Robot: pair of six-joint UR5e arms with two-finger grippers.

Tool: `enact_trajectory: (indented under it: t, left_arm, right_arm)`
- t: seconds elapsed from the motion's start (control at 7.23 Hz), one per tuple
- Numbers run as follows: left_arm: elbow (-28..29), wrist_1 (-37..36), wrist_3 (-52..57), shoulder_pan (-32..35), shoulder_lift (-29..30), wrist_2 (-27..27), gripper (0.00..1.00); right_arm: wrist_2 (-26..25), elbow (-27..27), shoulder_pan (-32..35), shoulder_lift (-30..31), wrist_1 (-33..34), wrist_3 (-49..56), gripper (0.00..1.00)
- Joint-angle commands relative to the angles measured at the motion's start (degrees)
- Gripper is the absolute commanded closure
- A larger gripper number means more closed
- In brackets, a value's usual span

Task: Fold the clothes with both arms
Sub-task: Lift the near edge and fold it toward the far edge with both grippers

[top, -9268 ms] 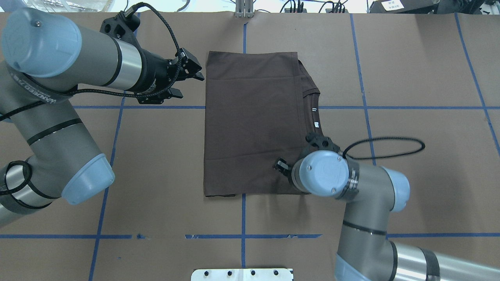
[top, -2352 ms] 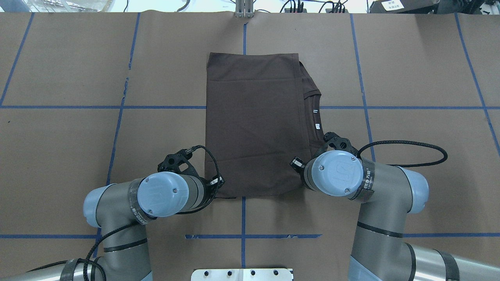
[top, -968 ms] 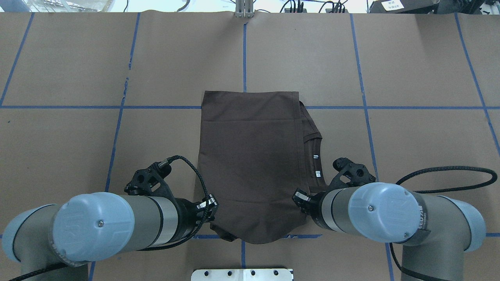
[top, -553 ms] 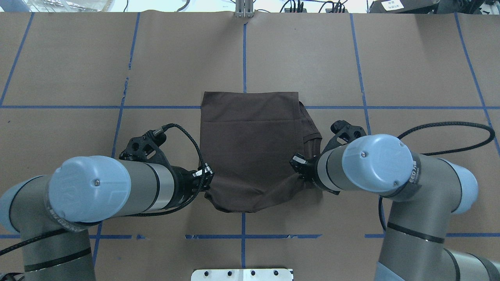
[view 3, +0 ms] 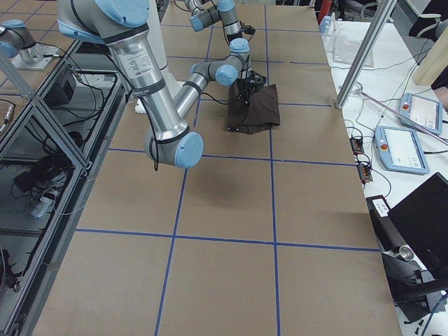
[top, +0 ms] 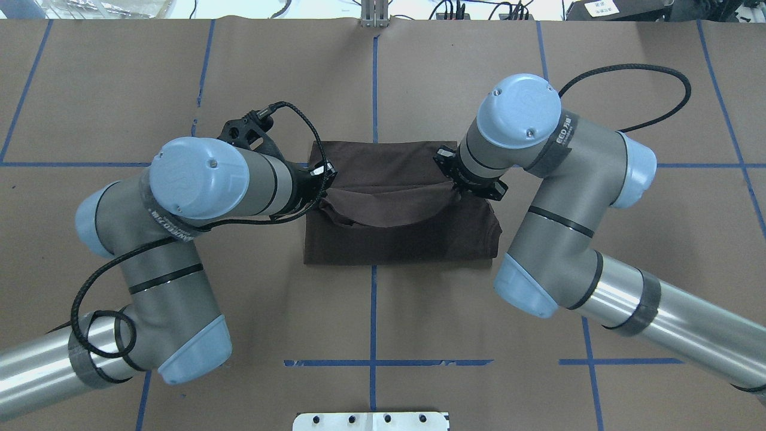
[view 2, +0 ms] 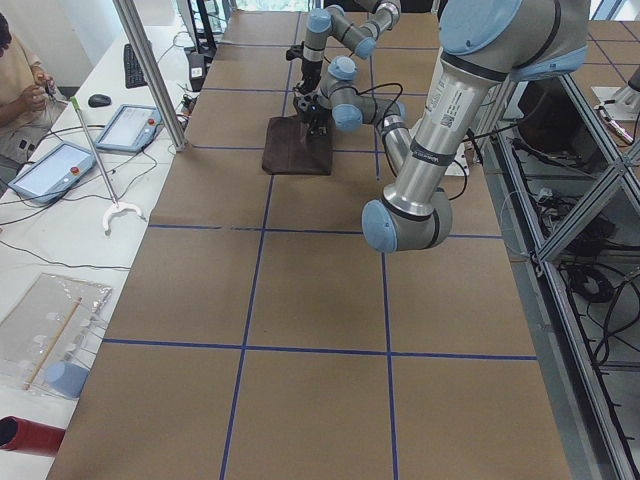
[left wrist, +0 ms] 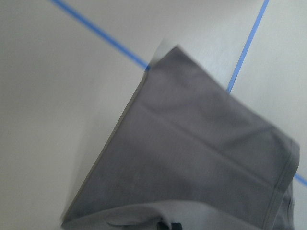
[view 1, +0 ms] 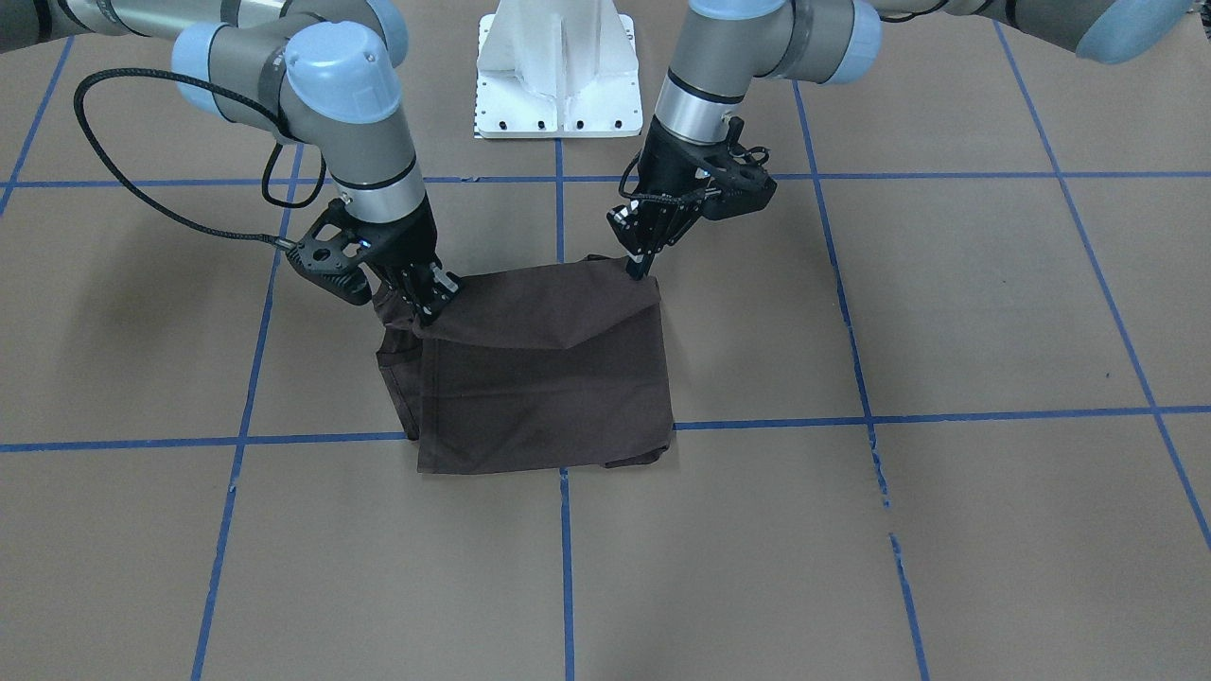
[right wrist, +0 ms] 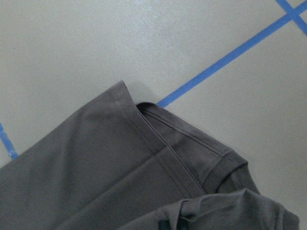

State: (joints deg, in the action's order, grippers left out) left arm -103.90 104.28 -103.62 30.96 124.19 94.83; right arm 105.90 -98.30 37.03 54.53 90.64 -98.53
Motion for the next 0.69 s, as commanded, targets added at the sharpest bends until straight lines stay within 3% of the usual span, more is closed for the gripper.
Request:
enact_trajectory:
  t: [0.0, 0.14, 0.28, 0.41, 0.55]
  left_arm:
    - [8.42, 4.24, 3.41, 3.66, 3.51, -0.09, 1.00]
    - [13.84, 8.71, 5.78, 5.67, 4.73, -0.17, 1.00]
    - [23.90, 13.62, 6.49, 7.78, 8.48, -0.35, 1.00]
    - [31.83, 19.33, 10.68, 9.98, 9.74, -0.52, 0.32]
    - [32.78, 20.26, 15.07, 12.09, 9.67, -0.35, 0.00]
  right_arm:
    - [2.11, 12.19, 2.16, -4.77, -7.79, 0.88, 1.00]
    - [4.20, 18.52, 4.08, -6.61, -12.71, 1.75, 1.00]
    - [6.14, 23.71, 6.37, -8.81, -14.50, 6.55, 1.00]
    - [5.98, 28.55, 7.43, -11.00, -16.78, 11.47, 0.01]
    - [6.24, 33.12, 10.40, -13.11, -19.16, 19.70, 0.00]
